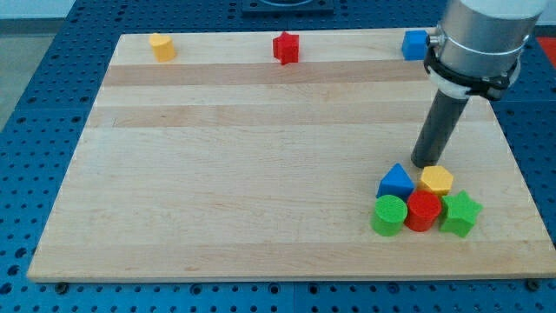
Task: Slide the cube to the right side of the green star
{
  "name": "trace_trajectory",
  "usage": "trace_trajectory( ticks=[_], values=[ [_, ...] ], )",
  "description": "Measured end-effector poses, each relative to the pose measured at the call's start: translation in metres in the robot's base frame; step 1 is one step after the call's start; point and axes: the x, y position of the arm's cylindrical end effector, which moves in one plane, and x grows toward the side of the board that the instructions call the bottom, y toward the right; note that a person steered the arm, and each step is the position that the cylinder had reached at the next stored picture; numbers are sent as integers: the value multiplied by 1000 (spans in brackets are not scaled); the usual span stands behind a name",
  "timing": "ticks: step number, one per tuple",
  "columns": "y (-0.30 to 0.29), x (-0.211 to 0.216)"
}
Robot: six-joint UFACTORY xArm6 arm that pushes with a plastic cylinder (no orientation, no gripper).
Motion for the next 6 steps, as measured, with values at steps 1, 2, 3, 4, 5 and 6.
trace_trajectory(
  ticks=[1, 2, 3, 4, 5, 6],
  values=[
    [-1, -28],
    [-20, -70],
    [-48, -112],
    [-67, -148],
    [-74, -181],
    [-74, -213]
  ],
)
